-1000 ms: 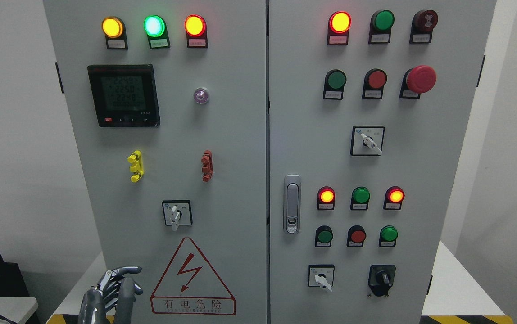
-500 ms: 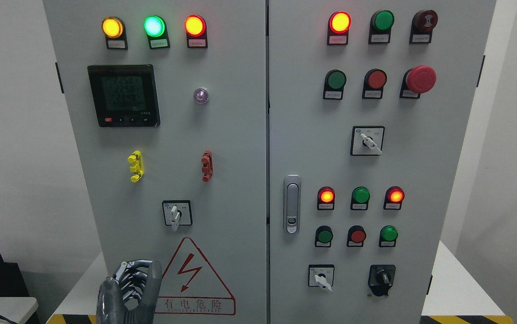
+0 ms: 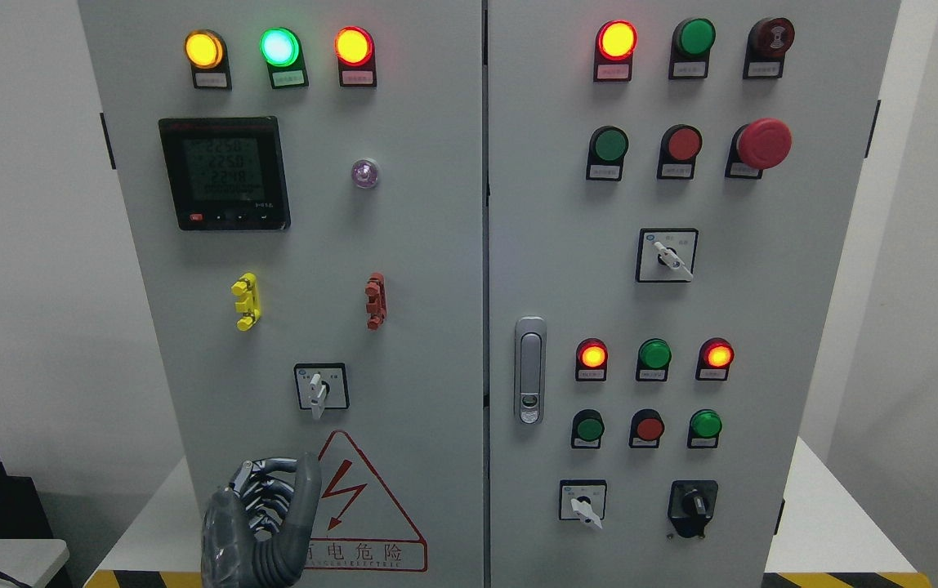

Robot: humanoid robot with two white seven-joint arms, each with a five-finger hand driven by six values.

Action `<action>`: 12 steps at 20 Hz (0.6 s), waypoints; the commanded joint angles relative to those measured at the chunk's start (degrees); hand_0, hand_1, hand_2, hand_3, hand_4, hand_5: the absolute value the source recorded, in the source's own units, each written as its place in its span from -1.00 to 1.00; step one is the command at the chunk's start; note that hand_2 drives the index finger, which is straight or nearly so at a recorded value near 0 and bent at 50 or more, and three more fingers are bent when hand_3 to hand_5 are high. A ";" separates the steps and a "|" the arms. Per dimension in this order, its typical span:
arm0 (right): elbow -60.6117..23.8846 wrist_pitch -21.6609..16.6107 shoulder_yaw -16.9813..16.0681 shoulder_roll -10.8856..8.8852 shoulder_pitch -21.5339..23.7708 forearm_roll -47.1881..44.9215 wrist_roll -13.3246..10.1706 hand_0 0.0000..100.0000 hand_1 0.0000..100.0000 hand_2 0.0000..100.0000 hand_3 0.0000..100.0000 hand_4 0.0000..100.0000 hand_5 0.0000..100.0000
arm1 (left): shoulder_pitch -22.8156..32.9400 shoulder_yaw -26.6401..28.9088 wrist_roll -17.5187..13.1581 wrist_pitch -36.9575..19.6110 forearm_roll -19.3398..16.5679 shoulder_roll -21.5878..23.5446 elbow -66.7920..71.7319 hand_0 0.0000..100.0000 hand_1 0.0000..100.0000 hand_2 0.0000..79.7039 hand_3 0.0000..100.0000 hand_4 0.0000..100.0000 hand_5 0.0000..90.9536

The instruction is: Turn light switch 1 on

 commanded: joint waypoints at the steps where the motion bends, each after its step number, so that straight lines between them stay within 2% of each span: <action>1: 0.00 0.04 0.97 -0.05 0.02 -1.40 -0.04 -0.76 -0.22 -1.00 -1.00 -1.00 -1.00 | -1.98 -2.77 0.60 1.55 -0.14 -1.24 0.19 -0.71 -0.13 0.21 0.61 0.68 0.93; 7: 0.00 -0.04 0.97 0.04 0.02 -1.40 -0.04 -0.76 -0.22 -1.00 -1.00 -1.00 -1.00 | -3.74 -2.69 1.74 3.13 -0.84 -1.60 0.46 -0.69 -0.09 0.14 0.60 0.68 0.93; 12: 0.00 0.04 0.97 0.04 0.02 -1.40 -0.04 -0.76 -0.22 -1.00 -1.00 -1.00 -1.00 | -4.71 -2.42 2.79 4.01 -0.84 -1.68 0.46 -0.68 -0.08 0.07 0.51 0.66 0.93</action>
